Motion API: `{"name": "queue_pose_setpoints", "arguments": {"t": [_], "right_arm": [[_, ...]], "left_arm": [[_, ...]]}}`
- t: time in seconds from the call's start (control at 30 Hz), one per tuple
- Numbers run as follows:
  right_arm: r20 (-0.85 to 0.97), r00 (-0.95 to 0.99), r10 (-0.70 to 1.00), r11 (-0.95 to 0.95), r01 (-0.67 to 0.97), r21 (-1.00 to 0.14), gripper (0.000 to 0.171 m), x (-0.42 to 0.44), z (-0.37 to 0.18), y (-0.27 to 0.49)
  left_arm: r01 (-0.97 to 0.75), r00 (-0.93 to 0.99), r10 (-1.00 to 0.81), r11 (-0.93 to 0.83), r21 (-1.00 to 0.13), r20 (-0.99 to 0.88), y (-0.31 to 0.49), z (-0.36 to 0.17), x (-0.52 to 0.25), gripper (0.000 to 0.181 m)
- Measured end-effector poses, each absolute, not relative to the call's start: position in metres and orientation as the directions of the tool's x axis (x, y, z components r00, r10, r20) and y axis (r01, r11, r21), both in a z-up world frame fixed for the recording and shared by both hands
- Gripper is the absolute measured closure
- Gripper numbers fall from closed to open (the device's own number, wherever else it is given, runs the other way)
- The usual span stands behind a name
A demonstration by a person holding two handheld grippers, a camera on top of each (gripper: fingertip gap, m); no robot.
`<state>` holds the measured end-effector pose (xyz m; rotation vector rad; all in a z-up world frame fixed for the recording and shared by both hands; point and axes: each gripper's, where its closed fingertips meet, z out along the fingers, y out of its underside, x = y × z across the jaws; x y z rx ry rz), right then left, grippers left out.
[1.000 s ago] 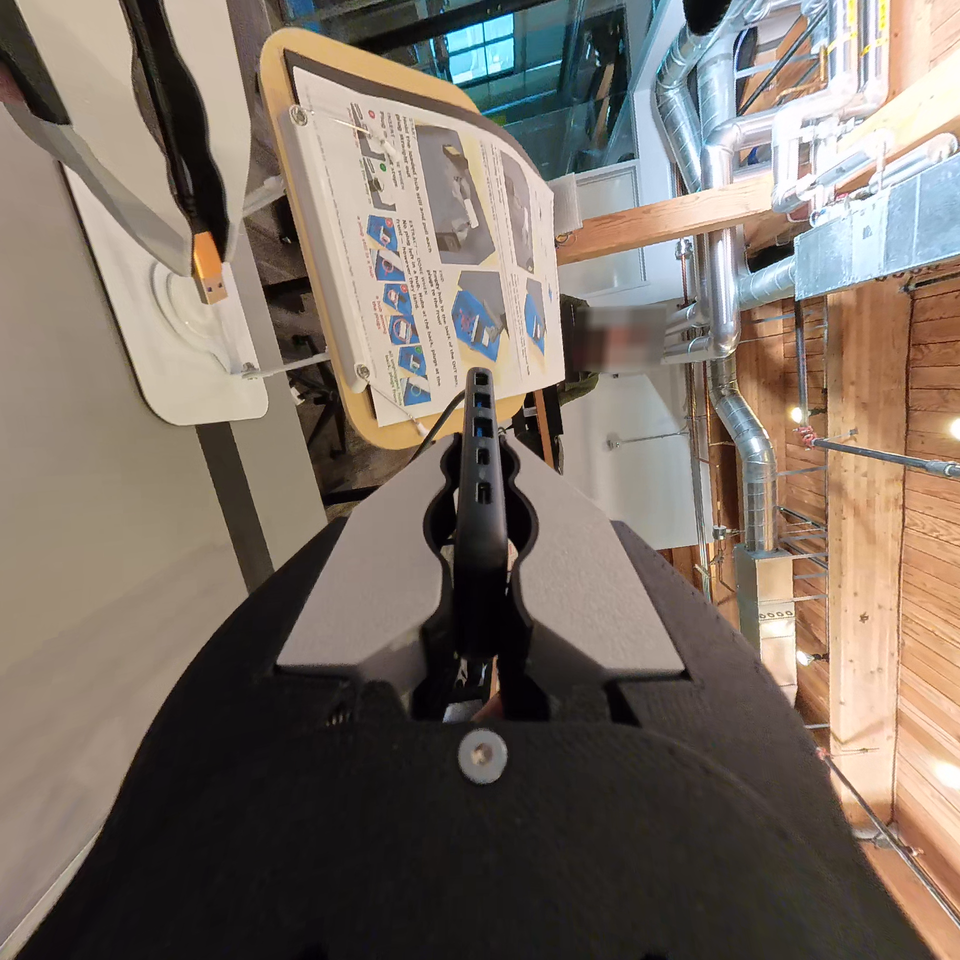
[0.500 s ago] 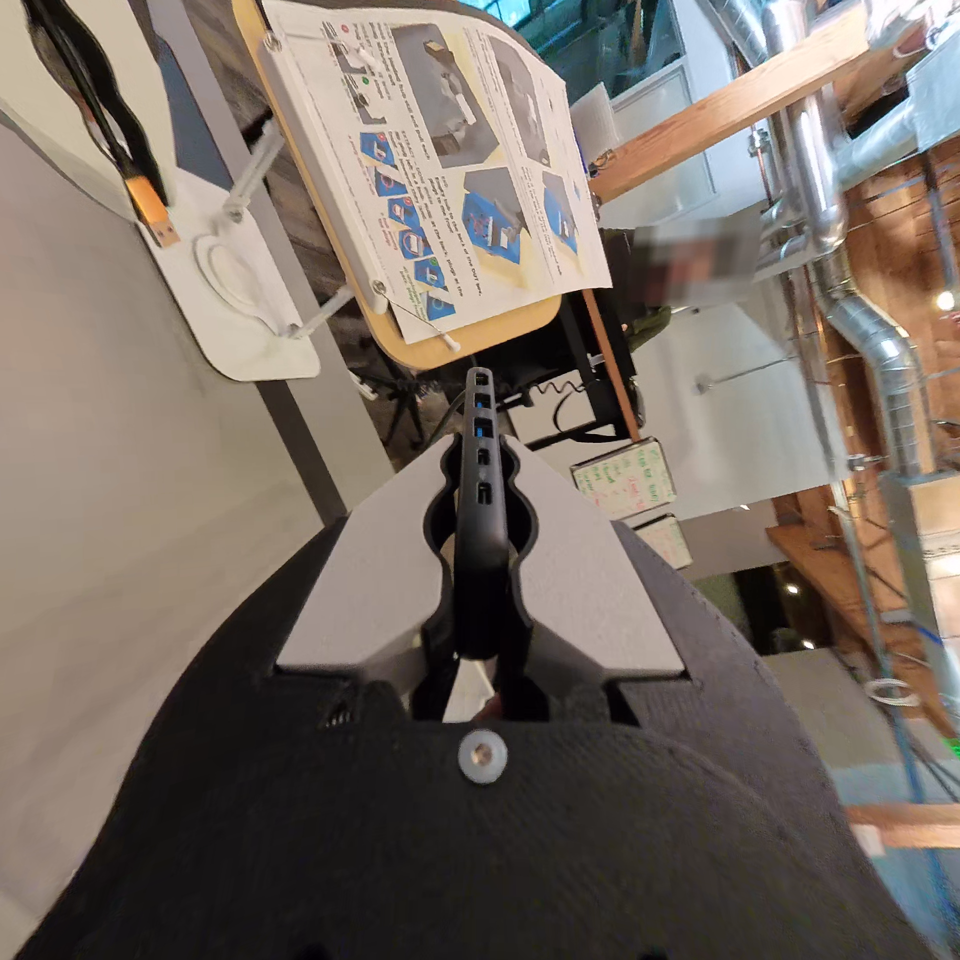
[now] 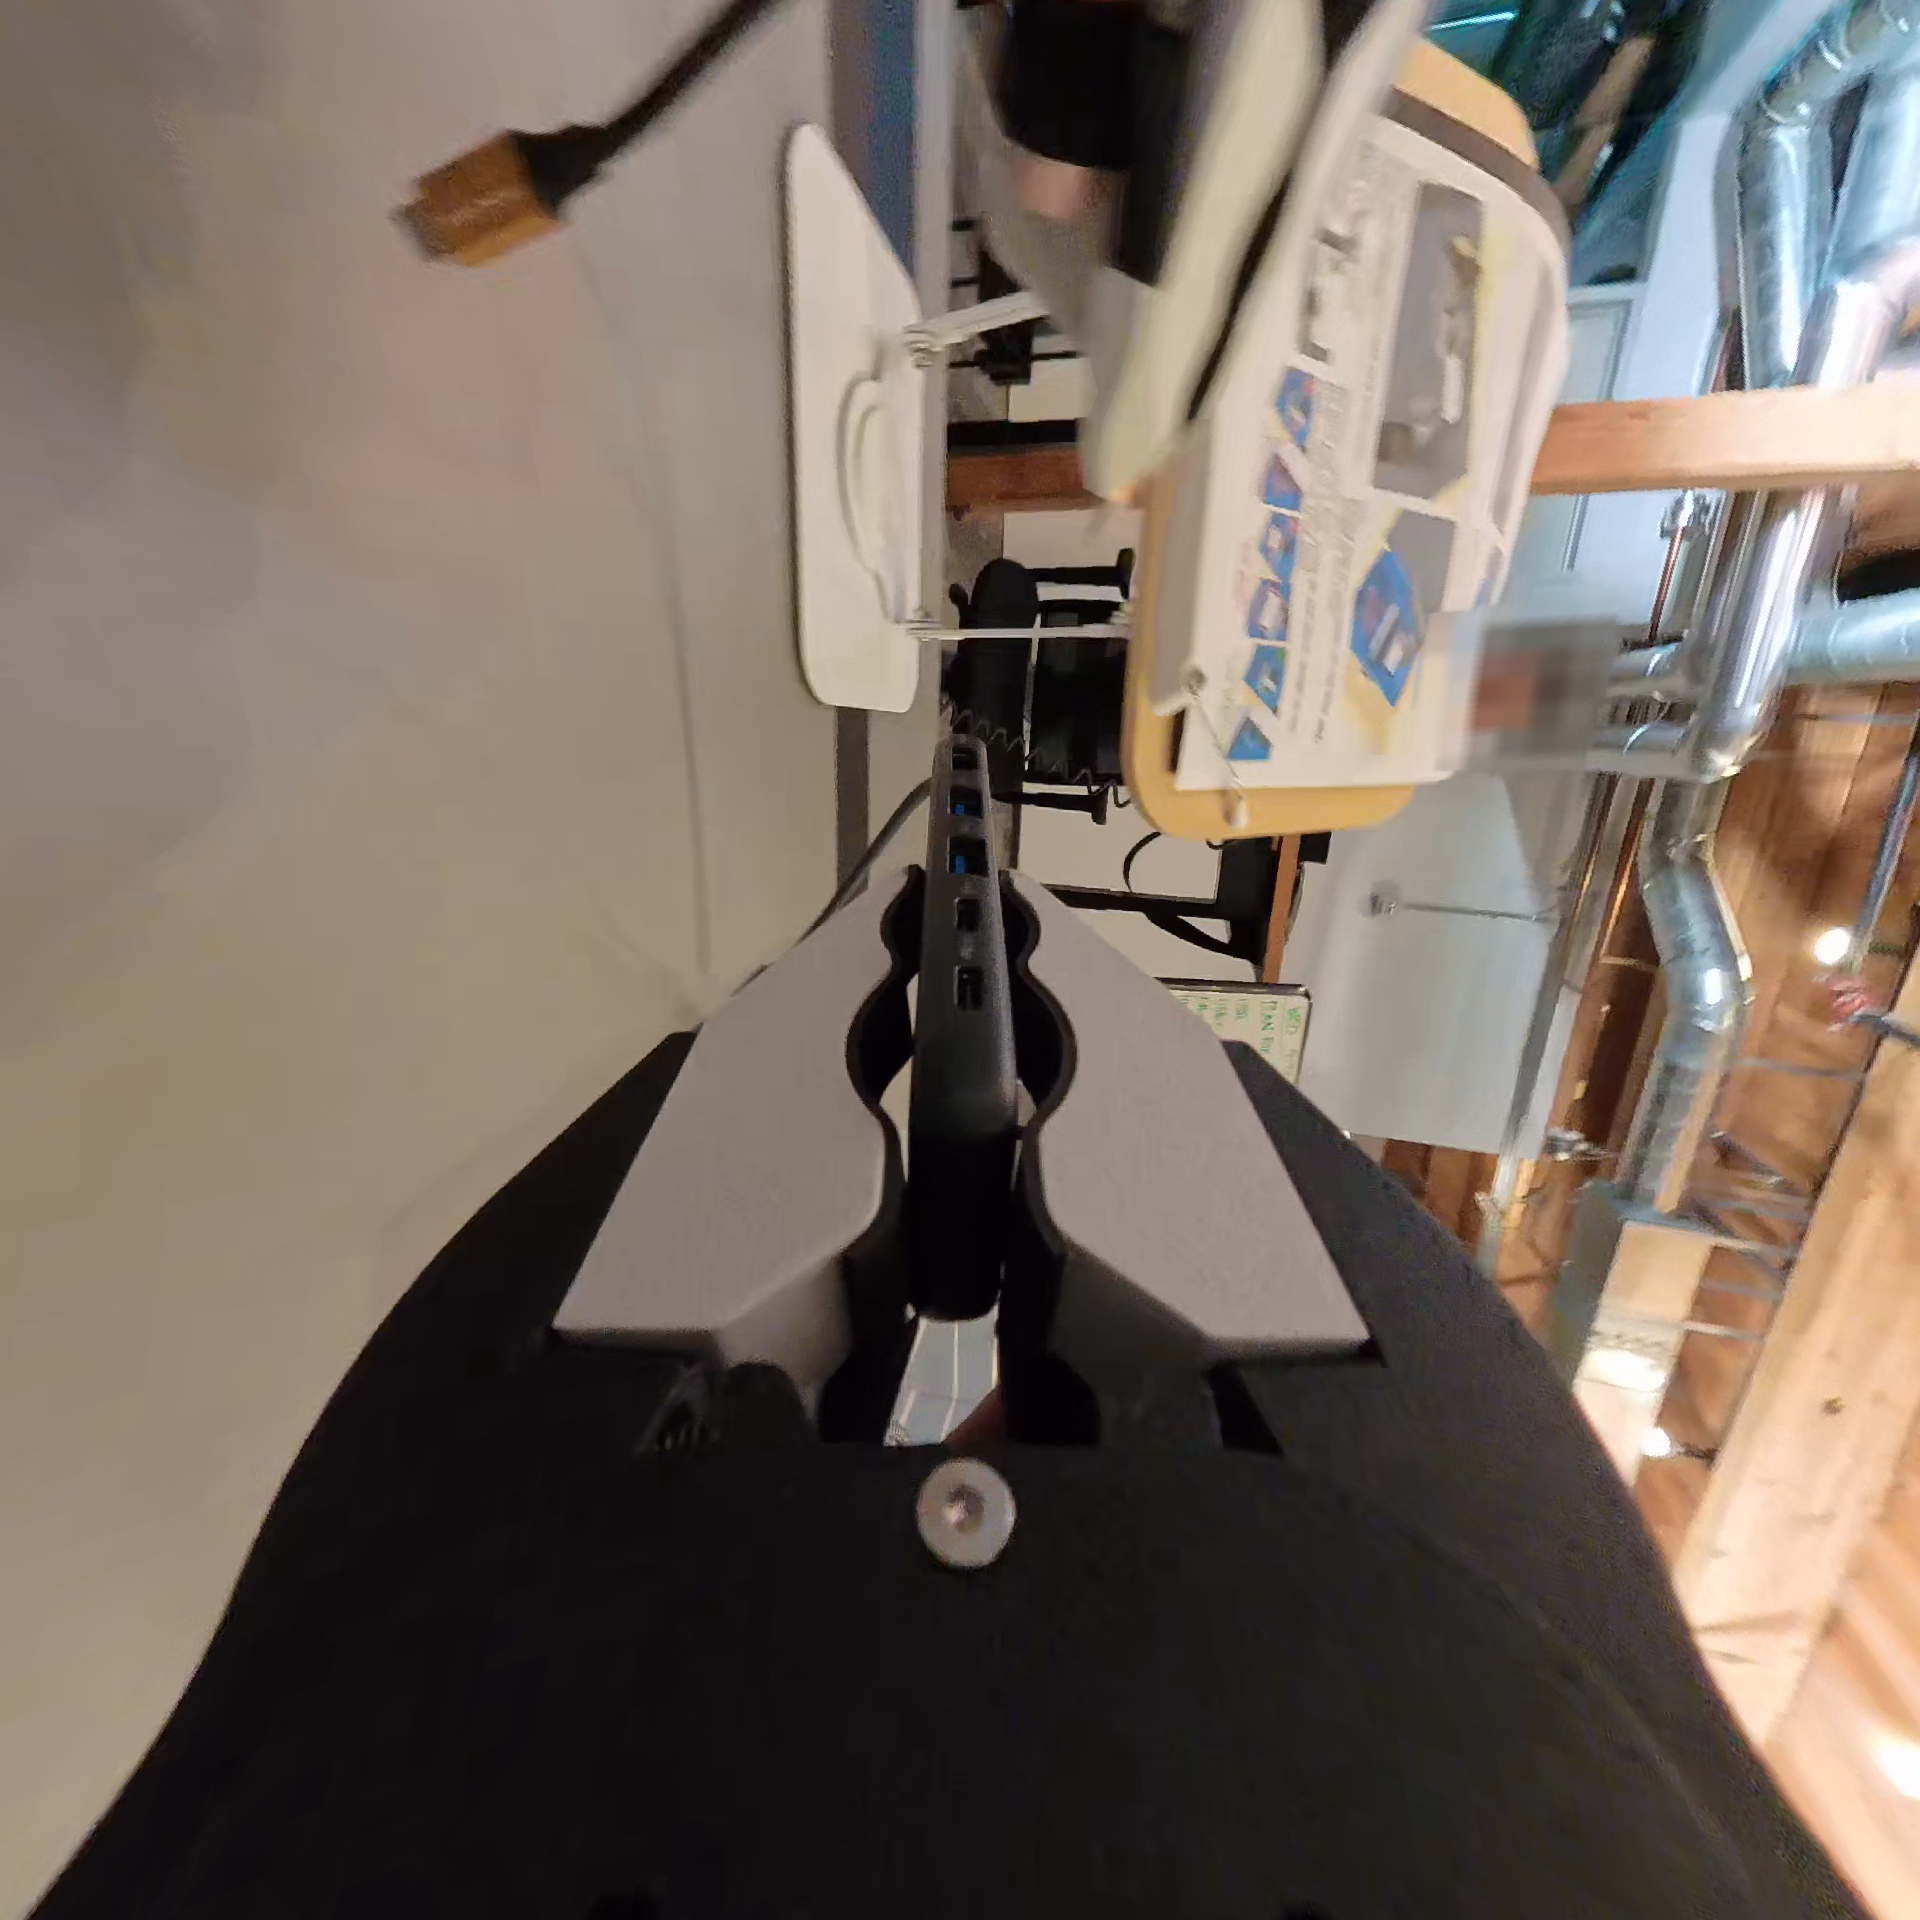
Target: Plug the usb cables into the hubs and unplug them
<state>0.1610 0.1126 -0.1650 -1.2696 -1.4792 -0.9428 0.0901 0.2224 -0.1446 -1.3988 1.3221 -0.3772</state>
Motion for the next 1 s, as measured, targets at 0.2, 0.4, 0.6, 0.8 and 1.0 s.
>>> {"name": "queue_pose_setpoints", "arguments": {"t": [0.2,0.4,0.6,0.8,1.0], "right_arm": [[0.927,-0.253,0.278,0.188,0.96,0.205,0.162,0.133,-0.235,0.106],[0.87,-0.39,0.301,0.22,0.916,0.335,0.161,0.123,-0.273,0.099],[0.833,-0.469,0.295,0.216,0.882,0.42,0.161,0.121,-0.276,0.099],[0.804,-0.521,0.287,0.215,0.853,0.476,0.158,0.123,-0.279,0.096],[0.78,-0.516,0.353,0.228,0.856,0.464,0.147,0.126,-0.283,0.085]], "left_arm": [[-0.479,0.316,-0.839,0.261,-0.838,-0.442,0.22,-0.143,0.092,0.165],[-0.478,0.314,-0.838,0.266,-0.837,-0.445,0.219,-0.142,0.093,0.165],[-0.48,0.309,-0.839,0.269,-0.835,-0.448,0.218,-0.143,0.094,0.165],[-0.488,0.302,-0.836,0.276,-0.828,-0.457,0.216,-0.145,0.096,0.165],[-0.488,0.301,-0.836,0.278,-0.827,-0.459,0.216,-0.145,0.096,0.165]]}}
